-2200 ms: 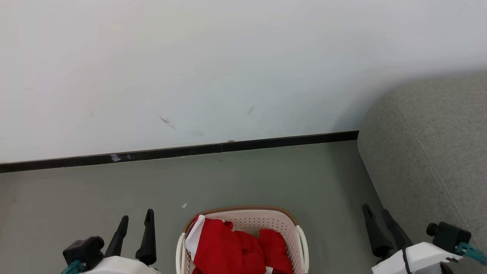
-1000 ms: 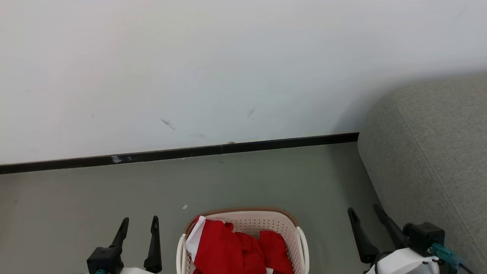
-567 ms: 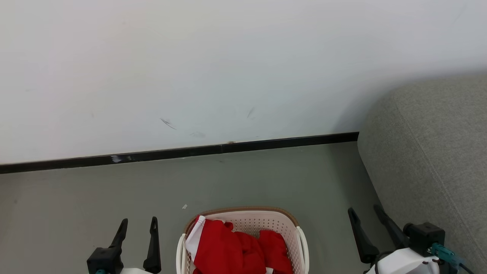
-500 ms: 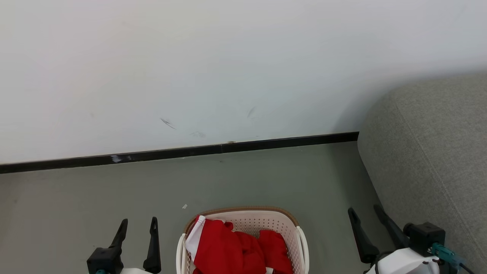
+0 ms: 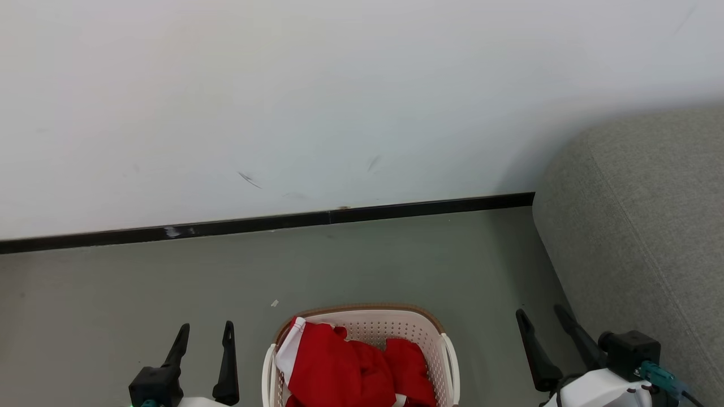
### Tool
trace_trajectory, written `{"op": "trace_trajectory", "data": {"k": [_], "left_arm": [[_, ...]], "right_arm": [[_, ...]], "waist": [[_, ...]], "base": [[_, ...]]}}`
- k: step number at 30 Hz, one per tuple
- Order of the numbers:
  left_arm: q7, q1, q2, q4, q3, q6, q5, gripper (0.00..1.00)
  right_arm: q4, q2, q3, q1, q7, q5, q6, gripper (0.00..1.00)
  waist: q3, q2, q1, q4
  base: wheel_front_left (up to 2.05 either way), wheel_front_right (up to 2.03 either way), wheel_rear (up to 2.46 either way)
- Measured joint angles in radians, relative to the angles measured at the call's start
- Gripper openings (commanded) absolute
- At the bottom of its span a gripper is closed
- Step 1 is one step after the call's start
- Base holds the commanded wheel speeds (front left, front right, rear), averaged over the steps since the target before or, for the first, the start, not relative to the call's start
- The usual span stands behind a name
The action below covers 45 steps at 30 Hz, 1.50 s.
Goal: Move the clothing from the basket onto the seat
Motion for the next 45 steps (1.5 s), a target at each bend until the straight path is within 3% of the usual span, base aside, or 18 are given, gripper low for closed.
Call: {"op": "trace_trajectory", "data": {"k": [22,45], "left_arm": [[0.000,-0.079,0.016,0.053,-0.049,-0.042,0.067,1.00],[0.000,-0.231,0.033,0.171,-0.156,-0.089,0.185,1.00]], "right_arm": [[-0.050,0.001,-0.037,0.001,-0.003,0.000,0.000,1.00],[-0.153,0.001,-0.069,-0.060,-0.010,0.022,0.000,1.00]], "waist": [[0.070,0.0000,0.0000,-0.018],[0.254,0.0000,-0.0001,-0.068]], "base": [[0.00,0.00,0.00],[0.00,0.00,0.00]]}}
